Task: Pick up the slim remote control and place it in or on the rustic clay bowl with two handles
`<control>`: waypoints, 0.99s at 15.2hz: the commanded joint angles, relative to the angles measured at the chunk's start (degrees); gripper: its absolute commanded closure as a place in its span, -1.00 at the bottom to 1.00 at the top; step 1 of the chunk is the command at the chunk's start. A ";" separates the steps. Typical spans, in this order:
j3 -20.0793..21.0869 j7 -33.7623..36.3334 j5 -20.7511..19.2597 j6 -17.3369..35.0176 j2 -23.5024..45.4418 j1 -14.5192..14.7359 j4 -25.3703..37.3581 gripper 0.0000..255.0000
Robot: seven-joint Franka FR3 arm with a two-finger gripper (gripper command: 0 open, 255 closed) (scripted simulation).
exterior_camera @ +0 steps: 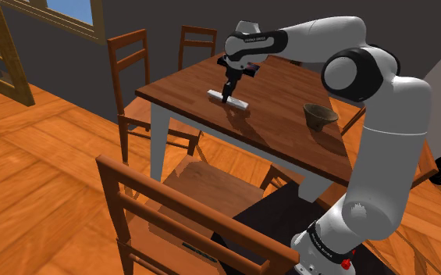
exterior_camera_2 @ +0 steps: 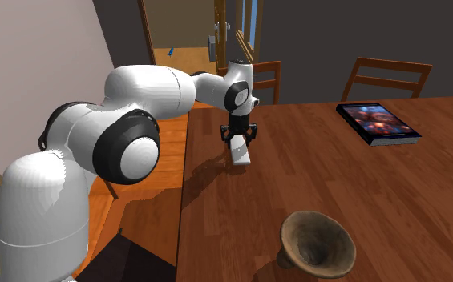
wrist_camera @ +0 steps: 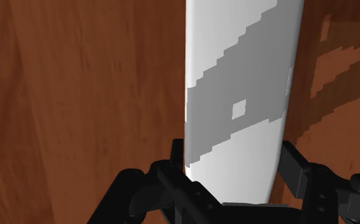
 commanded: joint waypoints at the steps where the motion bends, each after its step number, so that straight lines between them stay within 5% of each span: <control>1: -0.04 0.01 -0.07 -1.34 -0.38 -0.02 0.97 1.00; 15: -0.23 0.20 -0.34 -11.56 -1.52 -0.26 10.08 1.00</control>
